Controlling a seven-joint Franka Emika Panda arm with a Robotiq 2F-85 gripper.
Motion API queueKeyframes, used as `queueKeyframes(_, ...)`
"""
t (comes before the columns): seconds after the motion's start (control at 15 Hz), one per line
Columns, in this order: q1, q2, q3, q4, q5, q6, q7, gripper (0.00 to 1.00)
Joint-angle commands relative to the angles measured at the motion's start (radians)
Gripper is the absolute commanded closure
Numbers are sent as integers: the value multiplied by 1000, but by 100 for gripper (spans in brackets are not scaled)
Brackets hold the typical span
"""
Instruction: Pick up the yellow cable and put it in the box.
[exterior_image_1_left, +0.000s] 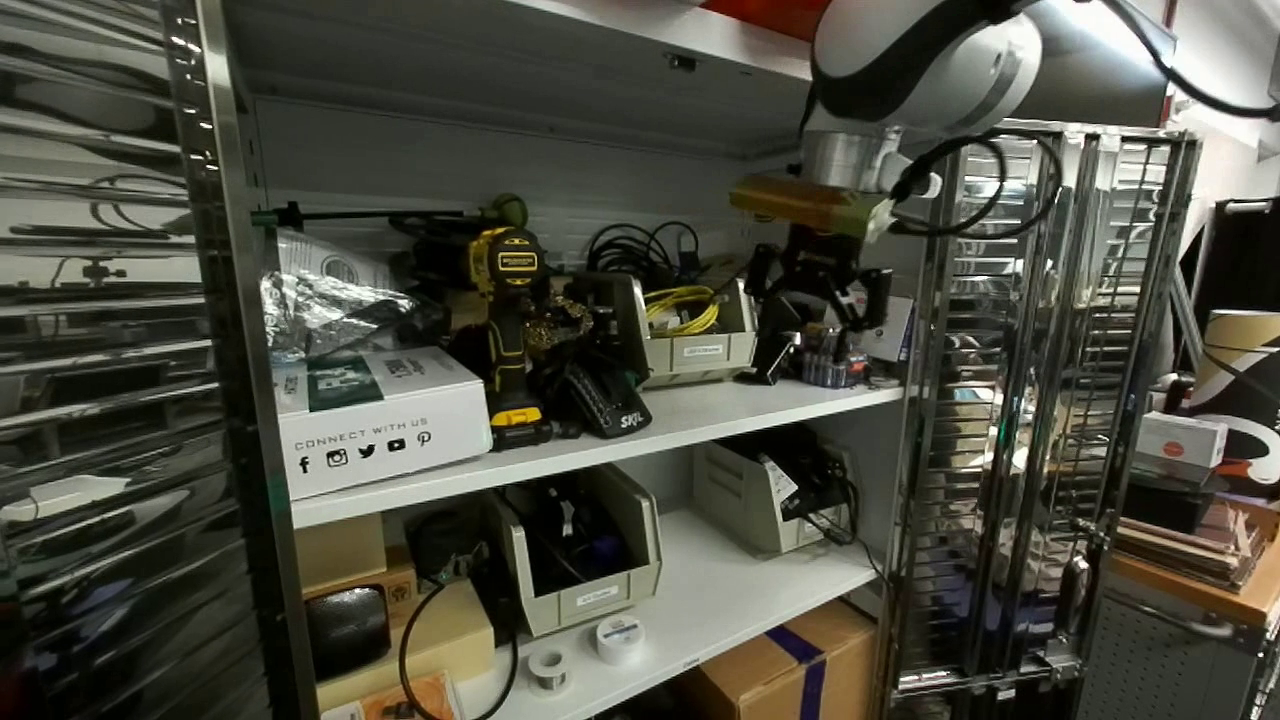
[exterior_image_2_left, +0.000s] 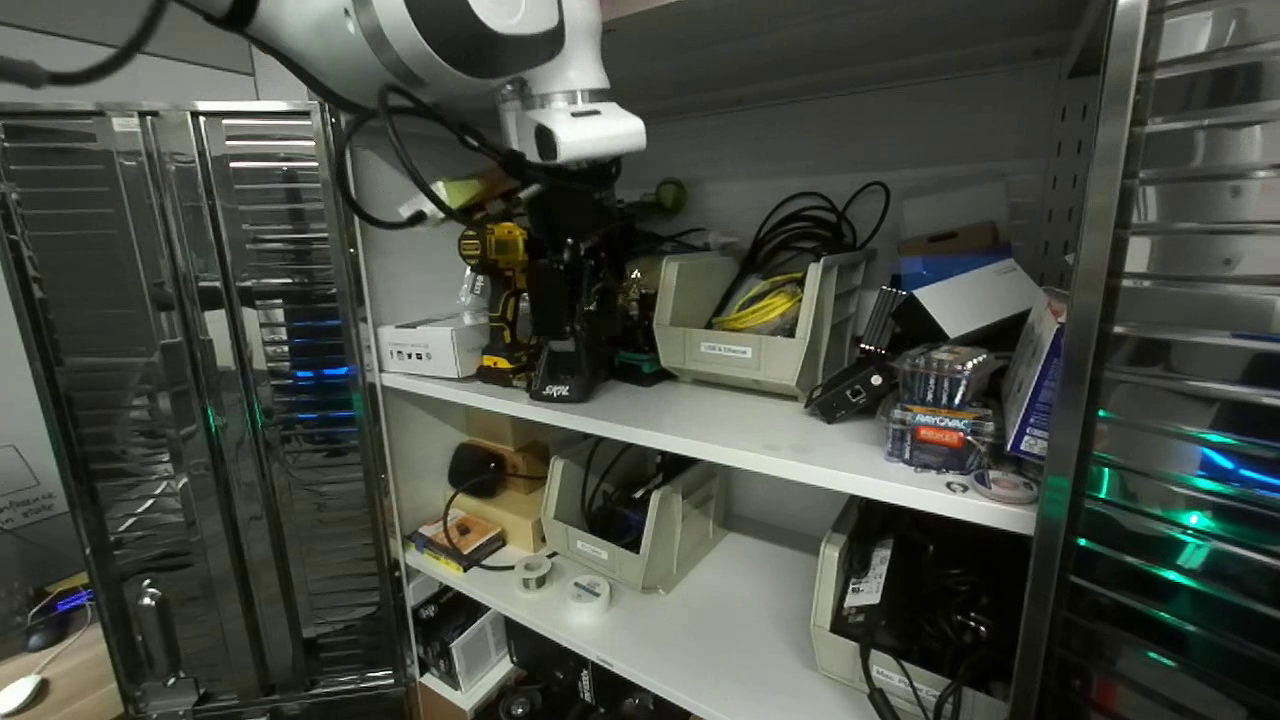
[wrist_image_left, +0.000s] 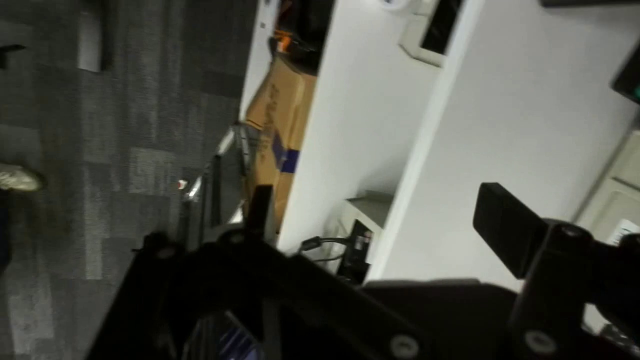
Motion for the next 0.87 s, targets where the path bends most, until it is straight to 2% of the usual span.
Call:
queueKeyframes(0.0,70,-158,-137,-53,36,-288,-179,0)
queueKeyframes(0.27,84,-251,-216,19,-2,-649,-393,0)
queueKeyframes(0.53,85,-297,-227,163,-51,-985,-601,0)
queueKeyframes(0.6,59,-294,-219,82,-24,-873,-529,0)
queueKeyframes(0.8,57,-310,-218,89,-26,-894,-541,0)
